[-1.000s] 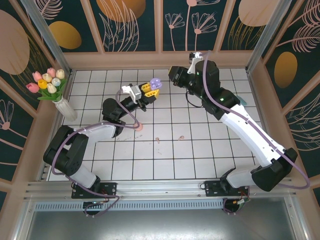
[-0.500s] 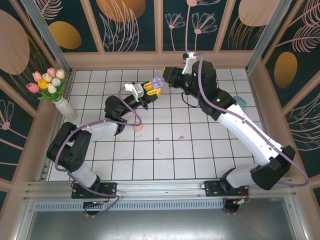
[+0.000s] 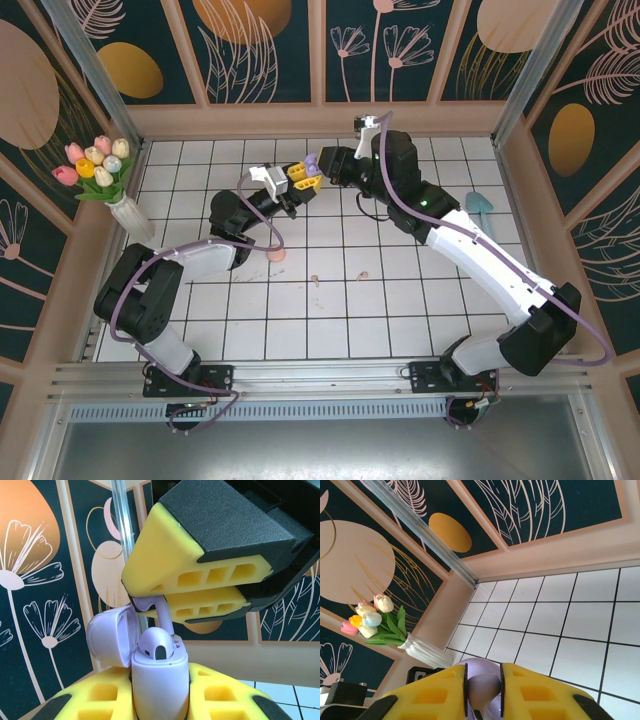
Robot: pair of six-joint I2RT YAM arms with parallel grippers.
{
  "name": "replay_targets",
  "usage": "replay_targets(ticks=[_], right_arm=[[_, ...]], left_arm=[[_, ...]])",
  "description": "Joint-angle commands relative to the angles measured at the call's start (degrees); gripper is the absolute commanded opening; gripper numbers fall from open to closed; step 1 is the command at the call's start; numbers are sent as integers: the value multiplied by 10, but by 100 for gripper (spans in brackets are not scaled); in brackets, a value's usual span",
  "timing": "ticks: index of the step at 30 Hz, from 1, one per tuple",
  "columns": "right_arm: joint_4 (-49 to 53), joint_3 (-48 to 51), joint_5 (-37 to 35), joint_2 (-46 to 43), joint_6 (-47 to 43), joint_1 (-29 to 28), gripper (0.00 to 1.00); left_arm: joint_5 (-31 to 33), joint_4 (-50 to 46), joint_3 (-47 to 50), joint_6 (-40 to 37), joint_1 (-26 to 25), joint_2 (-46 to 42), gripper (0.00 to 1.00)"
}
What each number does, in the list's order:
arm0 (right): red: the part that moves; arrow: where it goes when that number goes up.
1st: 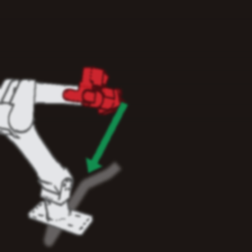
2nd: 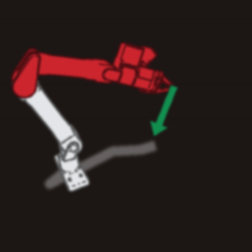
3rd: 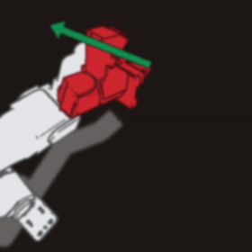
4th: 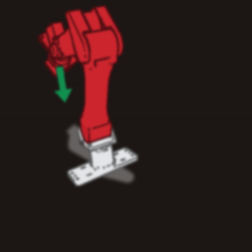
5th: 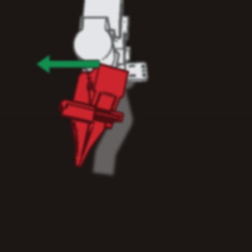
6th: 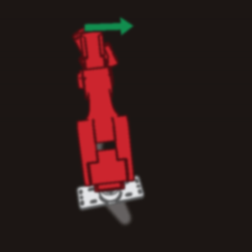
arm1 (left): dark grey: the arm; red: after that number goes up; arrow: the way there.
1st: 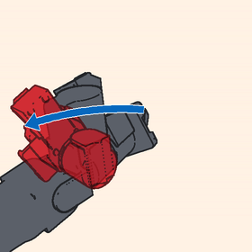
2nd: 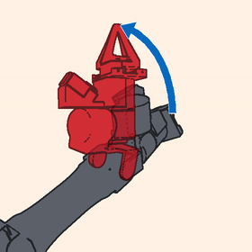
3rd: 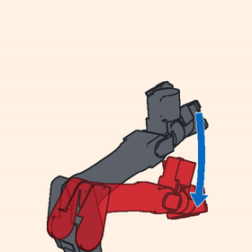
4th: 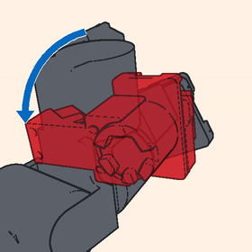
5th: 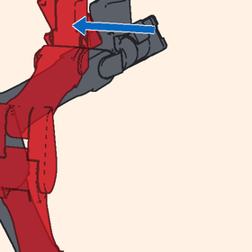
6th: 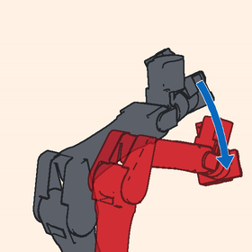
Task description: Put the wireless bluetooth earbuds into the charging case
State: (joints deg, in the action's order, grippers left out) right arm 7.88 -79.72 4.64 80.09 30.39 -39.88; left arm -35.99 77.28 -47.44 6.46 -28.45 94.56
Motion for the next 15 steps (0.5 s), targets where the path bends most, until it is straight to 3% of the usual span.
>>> replay_targets(ticks=[1, 15], right_arm=[[-27, 8, 12, 0, 4, -5, 23], [-9, 19, -2, 7, -9, -23, 22]], left_arm=[[-6, 9, -15, 4, -3, 6, 0], [-5, 7, -15, 4, -3, 0, 0]])
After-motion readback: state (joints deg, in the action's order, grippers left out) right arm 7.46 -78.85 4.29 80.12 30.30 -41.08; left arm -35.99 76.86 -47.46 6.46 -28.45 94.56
